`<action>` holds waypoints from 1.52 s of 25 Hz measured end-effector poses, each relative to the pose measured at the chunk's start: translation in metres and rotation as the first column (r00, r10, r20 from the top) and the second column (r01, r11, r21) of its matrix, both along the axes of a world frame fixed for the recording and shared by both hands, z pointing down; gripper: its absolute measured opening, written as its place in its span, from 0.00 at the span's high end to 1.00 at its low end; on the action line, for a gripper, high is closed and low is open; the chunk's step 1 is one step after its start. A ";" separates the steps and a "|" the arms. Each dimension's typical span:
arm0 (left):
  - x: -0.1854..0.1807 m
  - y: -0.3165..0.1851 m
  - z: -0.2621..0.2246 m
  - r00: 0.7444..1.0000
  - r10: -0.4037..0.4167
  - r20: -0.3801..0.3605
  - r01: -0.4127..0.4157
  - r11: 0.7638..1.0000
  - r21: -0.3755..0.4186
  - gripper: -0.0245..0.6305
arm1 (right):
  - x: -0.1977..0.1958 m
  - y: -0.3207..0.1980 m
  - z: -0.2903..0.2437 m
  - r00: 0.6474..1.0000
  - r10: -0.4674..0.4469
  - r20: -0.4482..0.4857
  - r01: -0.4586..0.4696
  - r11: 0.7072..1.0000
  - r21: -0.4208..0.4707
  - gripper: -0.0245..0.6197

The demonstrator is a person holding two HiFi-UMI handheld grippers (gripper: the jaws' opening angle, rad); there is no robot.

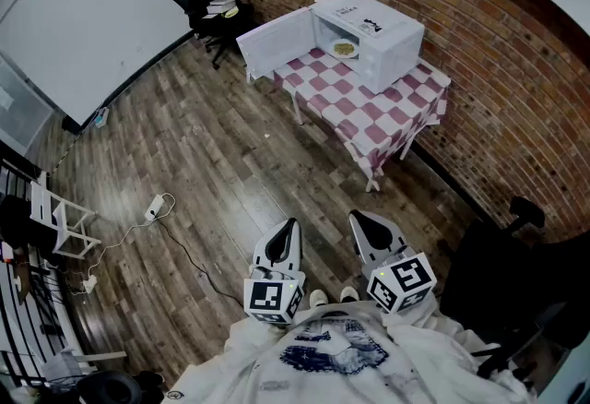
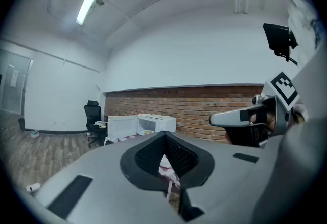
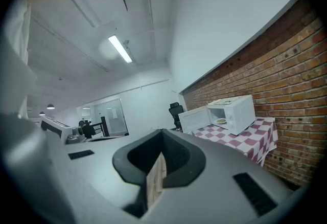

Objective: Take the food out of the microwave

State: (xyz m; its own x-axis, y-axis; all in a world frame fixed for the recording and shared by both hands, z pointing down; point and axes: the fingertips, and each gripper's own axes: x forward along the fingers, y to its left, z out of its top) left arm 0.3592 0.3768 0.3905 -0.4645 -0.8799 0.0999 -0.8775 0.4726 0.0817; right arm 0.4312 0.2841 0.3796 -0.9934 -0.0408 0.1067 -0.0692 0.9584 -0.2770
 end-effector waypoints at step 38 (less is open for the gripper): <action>-0.028 -0.043 0.031 0.989 -0.129 -0.073 0.126 0.991 -0.041 0.95 | -0.045 -0.047 0.034 0.987 -0.155 -0.045 0.149 0.983 -0.108 0.94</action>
State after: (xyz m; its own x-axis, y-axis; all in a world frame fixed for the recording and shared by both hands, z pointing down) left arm 0.3308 0.3337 0.4219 -0.5626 -0.8091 0.1696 -0.8018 0.5840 0.1265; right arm 0.3862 0.2366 0.4139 -0.9799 0.1245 0.1556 0.0579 0.9250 -0.3756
